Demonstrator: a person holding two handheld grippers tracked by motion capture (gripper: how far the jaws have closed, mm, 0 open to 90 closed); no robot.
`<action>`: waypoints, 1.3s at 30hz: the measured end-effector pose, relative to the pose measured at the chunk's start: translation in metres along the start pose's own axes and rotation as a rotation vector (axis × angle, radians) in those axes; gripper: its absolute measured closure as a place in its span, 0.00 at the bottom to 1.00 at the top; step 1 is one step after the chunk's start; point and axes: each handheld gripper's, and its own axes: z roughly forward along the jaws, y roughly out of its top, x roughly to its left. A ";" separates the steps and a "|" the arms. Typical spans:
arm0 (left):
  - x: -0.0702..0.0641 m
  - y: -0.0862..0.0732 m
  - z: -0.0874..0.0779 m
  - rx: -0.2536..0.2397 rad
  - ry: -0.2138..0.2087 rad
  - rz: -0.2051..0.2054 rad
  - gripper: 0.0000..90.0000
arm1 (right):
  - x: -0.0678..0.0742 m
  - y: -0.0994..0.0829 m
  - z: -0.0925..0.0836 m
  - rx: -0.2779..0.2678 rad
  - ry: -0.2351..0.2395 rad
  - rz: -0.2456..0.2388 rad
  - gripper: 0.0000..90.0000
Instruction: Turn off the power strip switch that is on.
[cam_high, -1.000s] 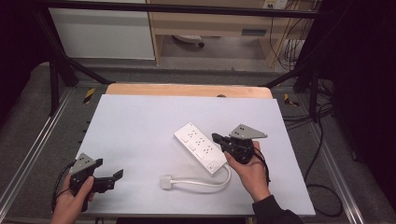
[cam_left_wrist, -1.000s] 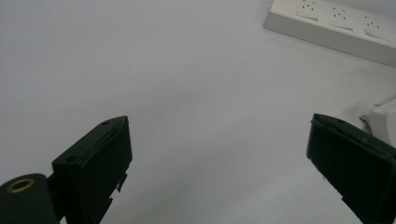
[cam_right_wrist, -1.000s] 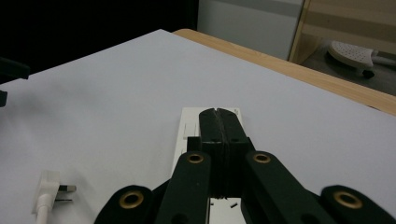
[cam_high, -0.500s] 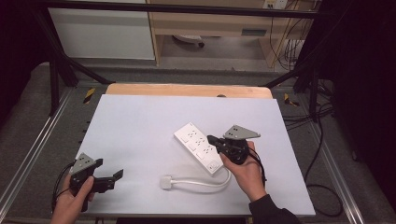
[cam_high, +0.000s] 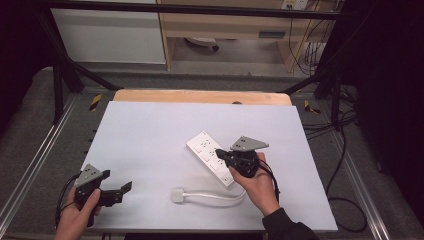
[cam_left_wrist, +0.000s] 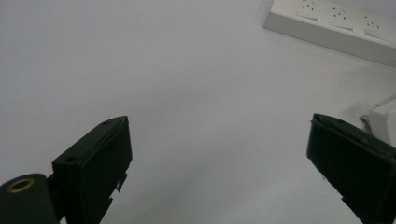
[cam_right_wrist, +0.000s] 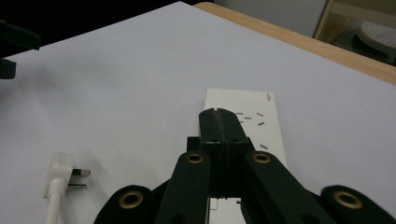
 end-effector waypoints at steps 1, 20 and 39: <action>0.000 0.000 0.000 0.000 0.000 0.000 0.08 | 0.000 0.000 0.001 0.003 0.000 -0.002 1.00; 0.000 0.000 0.000 -0.001 0.000 0.003 0.08 | 0.003 -0.012 0.021 0.087 0.019 -0.013 1.00; 0.000 0.000 0.000 -0.001 -0.002 0.004 0.08 | 0.001 -0.020 0.046 0.144 0.016 -0.016 1.00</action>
